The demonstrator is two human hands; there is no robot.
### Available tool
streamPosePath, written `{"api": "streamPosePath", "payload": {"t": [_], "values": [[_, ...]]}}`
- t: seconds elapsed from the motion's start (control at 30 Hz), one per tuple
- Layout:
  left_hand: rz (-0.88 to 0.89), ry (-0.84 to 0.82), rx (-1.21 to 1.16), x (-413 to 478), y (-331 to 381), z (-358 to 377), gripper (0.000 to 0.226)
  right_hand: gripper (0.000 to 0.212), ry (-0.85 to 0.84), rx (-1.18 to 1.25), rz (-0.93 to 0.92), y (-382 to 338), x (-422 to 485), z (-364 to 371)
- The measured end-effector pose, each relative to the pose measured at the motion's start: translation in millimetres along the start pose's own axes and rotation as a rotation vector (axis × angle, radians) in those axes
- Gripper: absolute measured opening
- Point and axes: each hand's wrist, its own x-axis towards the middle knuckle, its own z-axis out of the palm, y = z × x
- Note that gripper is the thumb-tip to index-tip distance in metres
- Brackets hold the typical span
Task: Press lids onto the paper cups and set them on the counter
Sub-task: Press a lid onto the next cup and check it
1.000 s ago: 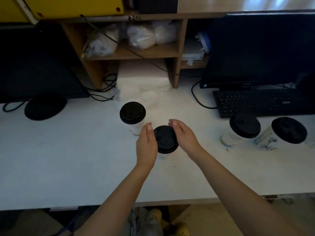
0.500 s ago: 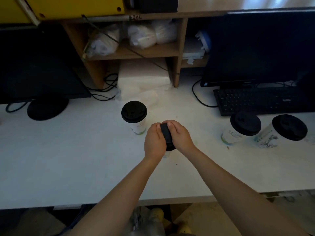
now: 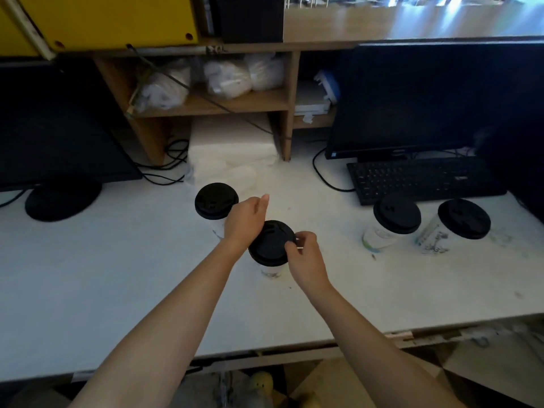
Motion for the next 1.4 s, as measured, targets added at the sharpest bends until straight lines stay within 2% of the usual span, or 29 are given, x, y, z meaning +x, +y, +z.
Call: {"api": "streamPosePath", "payload": {"t": [0.1, 0.23, 0.37, 0.57, 0.67, 0.77, 0.83, 1.03, 1.1, 1.17, 1.27, 1.4], "values": [[-0.038, 0.045, -0.04, -15, -8, 2, 0.047, 0.032, -0.035, -0.046, -0.024, -13, 20, -3], [-0.158, -0.033, -0.15, -35, -11, 21, 0.049, 0.04, -0.19, -0.163, -0.112, -21, 38, 8], [-0.165, 0.013, -0.182, -36, -12, 29, 0.048, 0.034, -0.161, -0.174, -0.201, -13, 40, 14], [-0.125, 0.023, -0.148, -36, -14, 29, 0.039, 0.031, -0.168, -0.175, -0.23, -12, 44, 15], [-0.107, -0.061, -0.163, -33, -13, 25, 0.042, 0.033, -0.158, -0.113, -0.19, -14, 40, 15], [-0.063, -0.26, -0.142, -23, -13, 14, 0.049, 0.035, -0.119, -0.007, -0.11, -13, 27, 12], [-0.014, -0.365, -0.045, -14, -10, 7, 0.049, 0.038, -0.118, 0.044, -0.087, -5, 14, 9], [0.392, -0.254, 0.54, -2, 11, -3, 0.049, 0.035, -0.117, 0.141, -0.144, 18, -16, 3], [0.389, -0.202, 0.52, -6, 18, 3, 0.049, 0.027, -0.153, 0.217, -0.1, 25, -17, -2], [0.303, -0.179, 0.407, -13, 26, 10, 0.051, 0.029, -0.208, 0.285, -0.03, 36, -14, -7], [0.246, -0.265, 0.56, -22, 28, 26, 0.054, 0.045, -0.334, 0.196, 0.002, 48, -8, -14], [0.252, -0.23, 0.606, -27, 26, 30, 0.047, 0.072, -0.532, 0.094, -0.065, 53, 3, -18]]}}
